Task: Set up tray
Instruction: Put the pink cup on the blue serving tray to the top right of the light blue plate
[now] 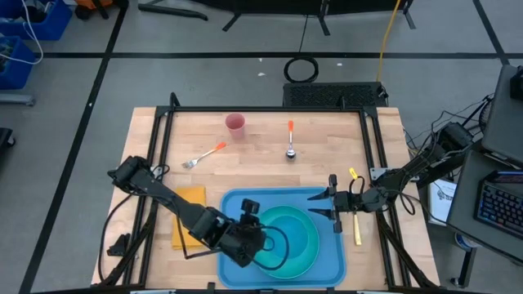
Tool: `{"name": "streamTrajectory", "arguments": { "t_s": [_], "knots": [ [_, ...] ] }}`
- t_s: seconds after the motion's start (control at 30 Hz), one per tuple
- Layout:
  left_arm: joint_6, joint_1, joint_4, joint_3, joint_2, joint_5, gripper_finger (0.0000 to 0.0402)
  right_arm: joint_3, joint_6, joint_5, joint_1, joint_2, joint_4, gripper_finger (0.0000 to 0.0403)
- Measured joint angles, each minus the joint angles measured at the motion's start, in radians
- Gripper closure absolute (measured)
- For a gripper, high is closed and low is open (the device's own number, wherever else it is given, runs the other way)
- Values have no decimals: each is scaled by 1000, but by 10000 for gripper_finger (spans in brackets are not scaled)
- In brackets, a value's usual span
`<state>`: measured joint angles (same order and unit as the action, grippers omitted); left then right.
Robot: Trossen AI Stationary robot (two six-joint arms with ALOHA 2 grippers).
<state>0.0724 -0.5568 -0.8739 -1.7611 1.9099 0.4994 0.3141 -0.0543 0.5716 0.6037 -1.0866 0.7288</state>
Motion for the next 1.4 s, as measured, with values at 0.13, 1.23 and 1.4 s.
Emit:
{"name": "streamTrajectory", "arguments": {
  "t_s": [0.13,1.23,1.4],
  "knots": [
    [41,0,-14,30,-2,33,282,0,-13,0,0,0,-8,261],
    [-36,-108,1672,1415,-801,41,282,0,66,-40,-78,0,24,261],
    [-37,-108,1692,1432,-801,7,282,61,55,-179,-187,0,-91,261]
  ]
}}
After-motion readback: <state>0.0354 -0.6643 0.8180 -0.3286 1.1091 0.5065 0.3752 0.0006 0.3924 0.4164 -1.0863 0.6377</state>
